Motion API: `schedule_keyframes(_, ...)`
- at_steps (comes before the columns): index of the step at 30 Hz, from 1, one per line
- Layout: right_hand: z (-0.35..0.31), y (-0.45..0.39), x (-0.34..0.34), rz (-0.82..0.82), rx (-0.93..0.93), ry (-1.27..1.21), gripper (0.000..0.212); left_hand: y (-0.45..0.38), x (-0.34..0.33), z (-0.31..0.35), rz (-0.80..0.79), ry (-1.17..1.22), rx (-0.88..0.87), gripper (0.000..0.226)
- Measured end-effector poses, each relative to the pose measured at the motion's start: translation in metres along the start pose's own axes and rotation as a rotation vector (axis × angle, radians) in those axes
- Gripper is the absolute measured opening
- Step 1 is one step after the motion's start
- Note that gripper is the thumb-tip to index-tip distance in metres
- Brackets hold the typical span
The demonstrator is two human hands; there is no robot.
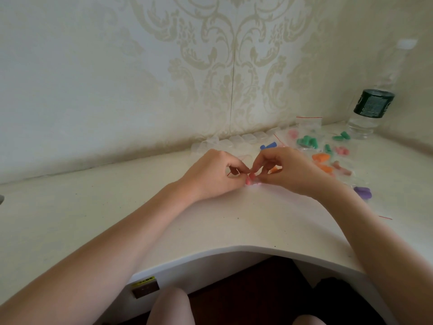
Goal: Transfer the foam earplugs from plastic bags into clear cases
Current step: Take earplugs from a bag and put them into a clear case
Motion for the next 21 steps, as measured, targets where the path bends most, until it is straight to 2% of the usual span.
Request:
schedule_keyframes(3, -0.0003, 0.0004, 0.0003, 0.009, -0.017, -0.009, 0.023, 0.0013, 0.0004, 0.0012, -0.026, 0.159, 0.038, 0.022)
schedule_keyframes(5, 0.0002, -0.0003, 0.0004, 0.017, -0.022, -0.032, 0.033, 0.0024, 0.0001, 0.003, -0.038, 0.217, 0.058, 0.025)
schedule_keyframes(9, 0.0016, -0.002, 0.0003, 0.007, -0.027, -0.05, 0.054, 0.0038, -0.0016, 0.0045, -0.096, 0.167, 0.046, 0.03)
schedule_keyframes(11, 0.0021, -0.0015, -0.0011, -0.027, -0.031, -0.084, 0.06, 0.0033, 0.0, 0.0019, -0.07, 0.159, 0.043, 0.027)
schedule_keyframes(15, 0.0039, -0.0028, -0.0022, -0.04, -0.038, -0.074, 0.043, 0.0032, 0.0007, 0.0019, -0.009, 0.141, 0.012, 0.021)
schedule_keyframes(21, 0.0092, -0.0082, -0.0042, 0.05, -0.074, -0.097, 0.026, 0.0052, -0.0016, 0.0084, -0.046, 0.15, -0.023, 0.031)
Point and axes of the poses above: each hand's wrist, its own y-axis away from the middle knuckle, its own x-axis out of the back of the hand, z = x × y, the point moved 5 cm from there along -y, towards the middle knuckle, and after that the axes turned 3 degrees about x, right-handed, at the moved point
